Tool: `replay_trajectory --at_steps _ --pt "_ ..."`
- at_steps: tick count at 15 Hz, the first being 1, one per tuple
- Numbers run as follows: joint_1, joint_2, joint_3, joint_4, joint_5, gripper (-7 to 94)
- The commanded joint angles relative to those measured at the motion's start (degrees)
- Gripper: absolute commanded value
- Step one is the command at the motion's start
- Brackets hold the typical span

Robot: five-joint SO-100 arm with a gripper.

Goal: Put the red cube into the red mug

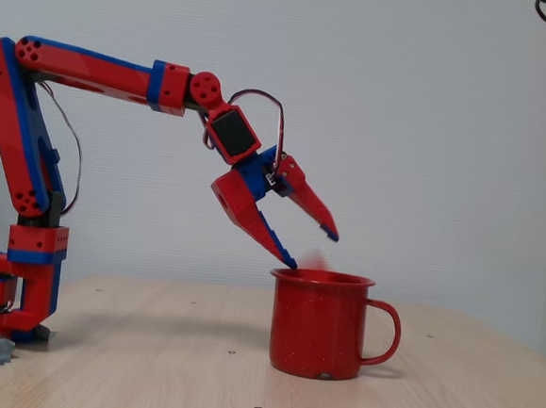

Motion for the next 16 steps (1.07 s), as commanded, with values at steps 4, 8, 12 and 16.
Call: replay_trajectory --at_steps 4,8,12,16 --pt "0.0 2.2 -4.7 -0.6 1.5 37" --pt "-0.2 2.3 -7.6 0.4 1.5 37" --pt "-0.3 2.8 -16.1 9.2 3.5 0" --pt "0.2 11.3 -20.2 15.9 4.3 0"
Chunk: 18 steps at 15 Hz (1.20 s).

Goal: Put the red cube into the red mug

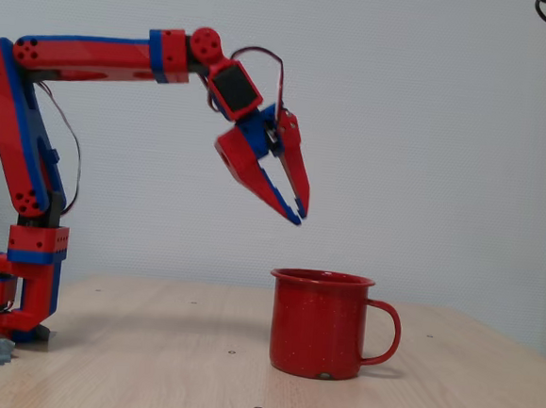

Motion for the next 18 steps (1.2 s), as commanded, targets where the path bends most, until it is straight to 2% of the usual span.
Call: replay_trajectory --at_steps 1,3,4,9,13,18 --pt "0.4 13.7 -4.0 1.0 0.4 0" --pt "3.2 18.6 -4.6 7.5 3.2 0" --pt "3.9 22.1 -1.7 8.2 2.5 0" --pt "2.5 52.1 25.4 2.5 -1.7 0" --pt "2.3 78.8 61.9 -5.6 -2.5 0" --pt "0.4 83.1 84.5 -12.2 -1.1 0"
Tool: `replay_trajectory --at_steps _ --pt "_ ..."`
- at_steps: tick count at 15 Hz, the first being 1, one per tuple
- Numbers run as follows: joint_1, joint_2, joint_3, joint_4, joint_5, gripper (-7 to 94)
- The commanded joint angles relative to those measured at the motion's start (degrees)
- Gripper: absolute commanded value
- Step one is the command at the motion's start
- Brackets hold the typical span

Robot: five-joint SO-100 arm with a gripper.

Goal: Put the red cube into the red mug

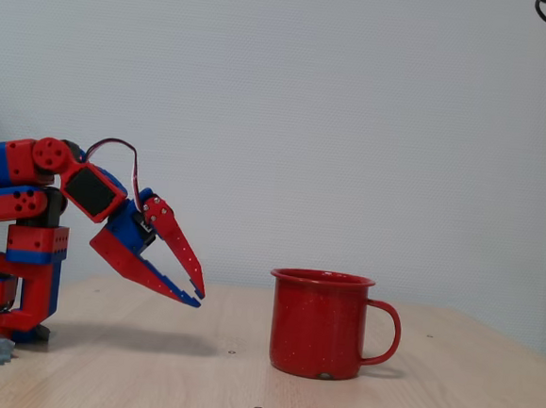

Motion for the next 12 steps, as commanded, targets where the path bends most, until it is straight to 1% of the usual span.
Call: replay_trajectory --at_steps 1,12 --pt "-1.8 3.2 3.8 -1.2 -0.4 0" --pt "-1.7 3.2 3.8 -1.3 -0.4 0"
